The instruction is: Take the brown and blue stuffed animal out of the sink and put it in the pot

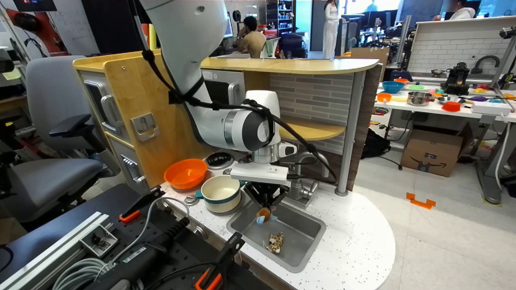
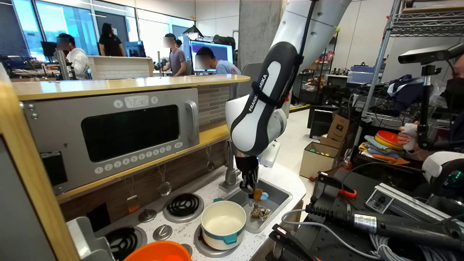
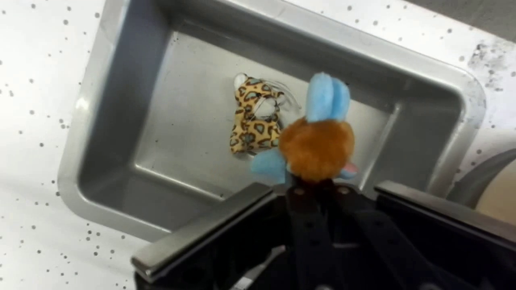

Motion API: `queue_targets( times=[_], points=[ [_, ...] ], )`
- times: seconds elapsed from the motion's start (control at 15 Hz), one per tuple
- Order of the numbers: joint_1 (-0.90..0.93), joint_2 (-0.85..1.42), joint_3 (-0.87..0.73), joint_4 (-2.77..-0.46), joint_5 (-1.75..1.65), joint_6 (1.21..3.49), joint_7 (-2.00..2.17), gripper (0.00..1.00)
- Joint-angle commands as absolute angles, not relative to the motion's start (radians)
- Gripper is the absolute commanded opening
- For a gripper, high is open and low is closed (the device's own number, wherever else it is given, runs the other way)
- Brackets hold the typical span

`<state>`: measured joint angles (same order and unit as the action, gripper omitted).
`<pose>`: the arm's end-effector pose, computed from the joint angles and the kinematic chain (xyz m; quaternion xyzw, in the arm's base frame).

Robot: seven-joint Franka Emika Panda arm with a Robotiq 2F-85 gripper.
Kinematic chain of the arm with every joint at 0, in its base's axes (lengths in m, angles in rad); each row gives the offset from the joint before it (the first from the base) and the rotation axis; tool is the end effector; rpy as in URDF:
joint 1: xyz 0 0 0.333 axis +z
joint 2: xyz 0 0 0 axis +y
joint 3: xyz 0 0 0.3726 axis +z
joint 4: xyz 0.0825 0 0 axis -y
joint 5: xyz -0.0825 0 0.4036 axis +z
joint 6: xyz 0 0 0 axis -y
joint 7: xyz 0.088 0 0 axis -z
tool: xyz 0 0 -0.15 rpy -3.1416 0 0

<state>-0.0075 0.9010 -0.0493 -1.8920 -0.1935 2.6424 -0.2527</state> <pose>0.6224 -0.0361 -0.0125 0.9766 0.1923 -0.0840 0.0473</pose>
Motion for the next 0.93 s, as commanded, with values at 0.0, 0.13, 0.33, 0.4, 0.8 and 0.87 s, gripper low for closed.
queue_targets(
  times=[0.0, 0.13, 0.33, 0.4, 0.8, 0.87],
  points=[
    [0.006, 0.752, -0.059, -2.033, -0.213, 2.636, -0.214, 0.02],
    [0.007, 0.695, -0.053, -2.096, -0.208, 2.637, -0.201, 0.02],
    [0.016, 0.601, -0.049, -2.165, -0.206, 2.63, -0.179, 0.02],
    [0.023, 0.57, -0.051, -2.188, -0.207, 2.631, -0.166, 0.02],
    [0.044, 0.409, -0.036, -2.311, -0.203, 2.632, -0.123, 0.02],
    [0.049, 0.392, -0.031, -2.325, -0.2, 2.63, -0.114, 0.02]
  ],
)
